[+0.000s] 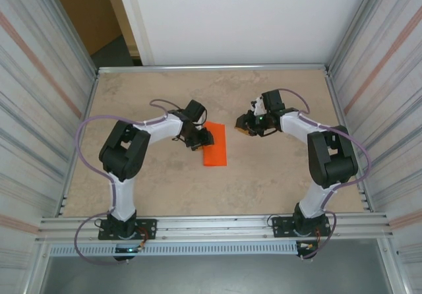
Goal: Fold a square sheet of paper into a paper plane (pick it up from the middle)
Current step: First fold in half a square sheet of paper at the center of the table, then hold the square sheet of paper at the center of the table.
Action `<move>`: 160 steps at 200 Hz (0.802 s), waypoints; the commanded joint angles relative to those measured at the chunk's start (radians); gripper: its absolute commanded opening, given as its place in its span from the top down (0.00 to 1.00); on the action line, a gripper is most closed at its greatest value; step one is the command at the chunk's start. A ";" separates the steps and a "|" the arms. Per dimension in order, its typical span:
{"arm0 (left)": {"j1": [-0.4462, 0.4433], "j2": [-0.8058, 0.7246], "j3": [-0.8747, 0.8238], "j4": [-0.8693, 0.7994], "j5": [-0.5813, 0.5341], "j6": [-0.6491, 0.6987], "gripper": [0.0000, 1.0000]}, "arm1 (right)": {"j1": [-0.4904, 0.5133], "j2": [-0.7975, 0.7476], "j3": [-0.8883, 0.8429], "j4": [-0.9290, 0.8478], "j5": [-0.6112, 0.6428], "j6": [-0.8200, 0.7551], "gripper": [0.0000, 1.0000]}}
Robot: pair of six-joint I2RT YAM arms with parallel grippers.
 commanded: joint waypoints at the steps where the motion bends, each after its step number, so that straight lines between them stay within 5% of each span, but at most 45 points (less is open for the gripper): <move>1: -0.035 0.095 -0.003 -0.107 -0.047 0.067 0.61 | 0.007 -0.028 -0.033 -0.027 0.026 0.016 0.73; 160: -0.067 0.260 0.083 -0.238 -0.095 0.005 0.58 | 0.029 0.050 -0.014 -0.076 0.007 -0.004 0.75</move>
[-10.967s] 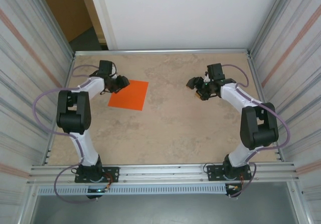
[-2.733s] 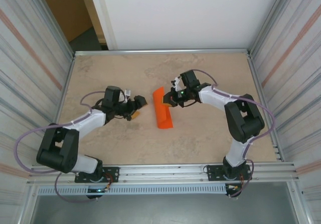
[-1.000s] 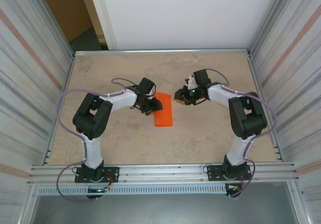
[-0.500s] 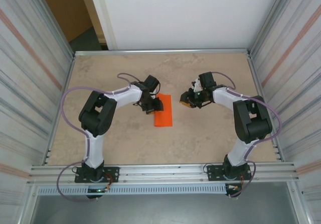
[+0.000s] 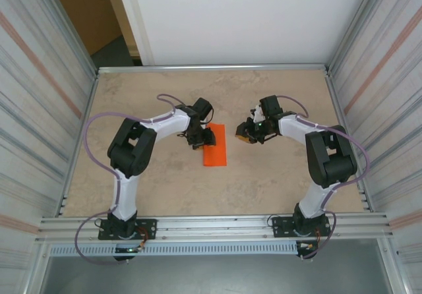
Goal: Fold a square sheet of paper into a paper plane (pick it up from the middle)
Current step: Hold the square sheet of paper at the center of the table.
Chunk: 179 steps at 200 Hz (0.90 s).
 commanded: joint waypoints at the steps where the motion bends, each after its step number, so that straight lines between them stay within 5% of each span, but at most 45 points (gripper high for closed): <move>1: -0.034 0.163 -0.062 -0.065 -0.022 -0.020 0.58 | 0.013 0.041 0.029 -0.027 -0.014 -0.006 0.75; 179: -0.055 0.279 0.042 -0.154 -0.011 0.017 0.55 | 0.059 0.113 0.063 0.008 -0.046 -0.006 0.79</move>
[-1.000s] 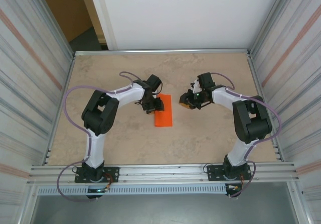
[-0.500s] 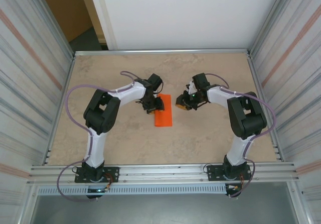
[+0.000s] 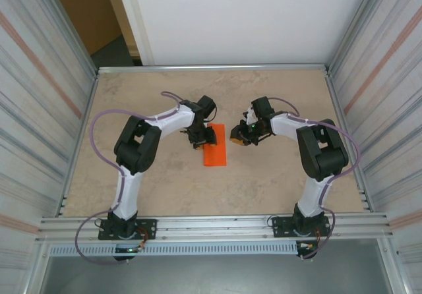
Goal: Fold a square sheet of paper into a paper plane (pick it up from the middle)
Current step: Hold the square sheet of paper at the center of the table.
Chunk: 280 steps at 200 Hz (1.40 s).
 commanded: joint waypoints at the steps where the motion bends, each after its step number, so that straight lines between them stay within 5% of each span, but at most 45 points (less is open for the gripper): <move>1: -0.048 0.196 -0.082 -0.012 -0.001 0.022 0.55 | 0.009 0.024 0.016 0.003 -0.023 -0.006 0.79; 280: -0.055 0.269 -0.037 -0.045 0.011 0.053 0.54 | 0.082 0.192 0.127 -0.038 -0.057 -0.067 0.90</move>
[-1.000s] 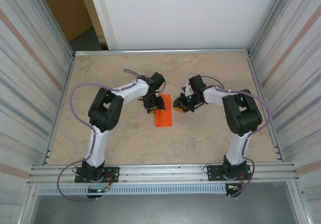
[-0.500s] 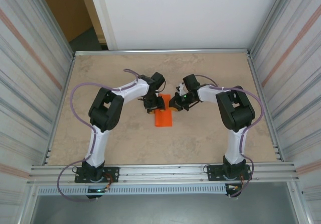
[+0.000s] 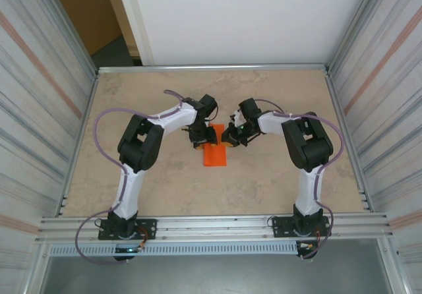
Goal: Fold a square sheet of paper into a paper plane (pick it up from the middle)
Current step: Hold the square sheet of paper at the center of the table, then first fold the square sheet of paper in half at the center of the table.
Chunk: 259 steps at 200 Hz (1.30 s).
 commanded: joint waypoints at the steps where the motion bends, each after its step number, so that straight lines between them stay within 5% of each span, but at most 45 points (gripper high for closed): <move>1: -0.055 0.221 -0.101 0.033 0.009 0.028 0.54 | 0.004 0.028 0.018 -0.048 0.011 -0.037 0.90; 67: -0.051 0.154 -0.091 0.030 0.006 0.025 0.54 | 0.002 0.085 -0.033 -0.124 0.184 -0.066 0.96; 129: -0.016 -0.106 -0.043 0.061 0.017 0.000 0.54 | 0.005 0.132 -0.048 -0.155 0.258 -0.068 0.99; 177: 0.050 -0.320 -0.164 0.204 0.073 -0.017 0.54 | 0.000 0.154 -0.048 -0.168 0.277 -0.074 0.99; 217: 0.046 -0.334 -0.248 0.389 0.236 -0.043 0.70 | 0.000 0.165 -0.040 -0.181 0.282 -0.073 1.00; 259: 0.011 -0.238 -0.206 0.369 0.283 -0.016 0.87 | 0.000 0.171 -0.036 -0.198 0.283 -0.073 1.00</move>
